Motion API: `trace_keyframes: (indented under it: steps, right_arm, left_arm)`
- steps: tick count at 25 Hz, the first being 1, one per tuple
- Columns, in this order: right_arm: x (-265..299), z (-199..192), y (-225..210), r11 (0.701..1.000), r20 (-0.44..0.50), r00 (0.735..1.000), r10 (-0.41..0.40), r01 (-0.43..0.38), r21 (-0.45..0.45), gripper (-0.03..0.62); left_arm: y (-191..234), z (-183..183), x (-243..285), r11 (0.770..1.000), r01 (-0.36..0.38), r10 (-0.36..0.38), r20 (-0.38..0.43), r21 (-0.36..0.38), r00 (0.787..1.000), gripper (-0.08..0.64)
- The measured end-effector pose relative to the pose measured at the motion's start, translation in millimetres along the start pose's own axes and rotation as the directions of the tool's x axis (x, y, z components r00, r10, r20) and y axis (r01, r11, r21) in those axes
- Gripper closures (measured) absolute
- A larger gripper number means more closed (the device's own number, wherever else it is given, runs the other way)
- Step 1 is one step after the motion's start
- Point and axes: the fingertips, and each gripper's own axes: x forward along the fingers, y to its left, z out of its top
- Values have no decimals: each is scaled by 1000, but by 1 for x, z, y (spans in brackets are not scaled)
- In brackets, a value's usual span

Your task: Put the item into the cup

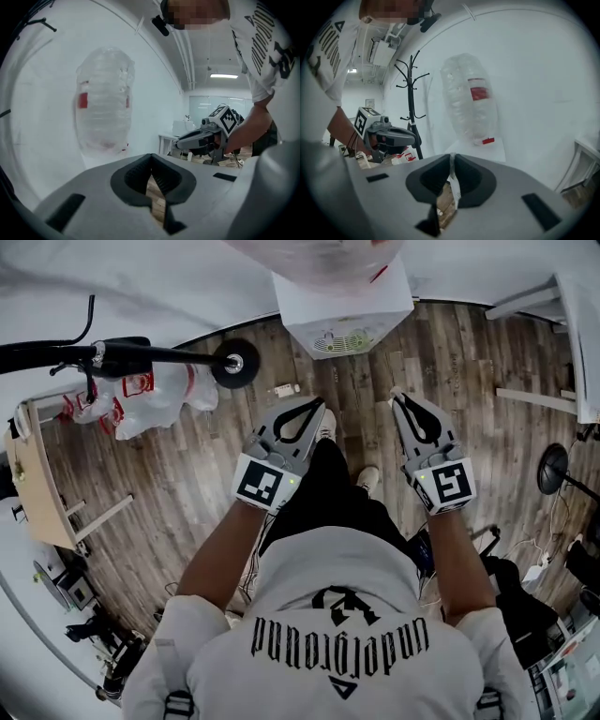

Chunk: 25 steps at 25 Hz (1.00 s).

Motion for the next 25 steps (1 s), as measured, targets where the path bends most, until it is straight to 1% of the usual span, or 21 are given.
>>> trace_keyframes:
  steps: [3, 9, 11, 17, 21, 25]
  right_arm:
    - [29, -30, -11, 1000, -42, 999, -4, 5, 11, 551]
    - [76, -93, -31, 999, -137, 990, -18, 22, 30, 551]
    - [92, -115, -39, 999, -166, 986, -17, 22, 32, 551]
    - [139, -174, -63, 998, -246, 969, -30, 43, 49, 549]
    - [169, -209, -77, 995, -295, 955, -36, 61, 75, 549]
    - [195, -240, -87, 992, -337, 941, -39, 78, 102, 549]
  left_arm:
    - [15, -25, 17, 1000, 0, 0, -24, 1, 1000, 552]
    - [35, -82, 50, 999, 20, -18, -53, 45, 998, 552]
    - [42, -97, 63, 999, 16, -13, -62, 48, 998, 552]
    - [67, -142, 94, 1000, -12, 14, -94, 25, 995, 552]
    - [75, -175, 111, 1000, -5, 7, -124, 18, 992, 551]
    - [84, -196, 123, 1000, -18, 18, -144, -3, 989, 551]
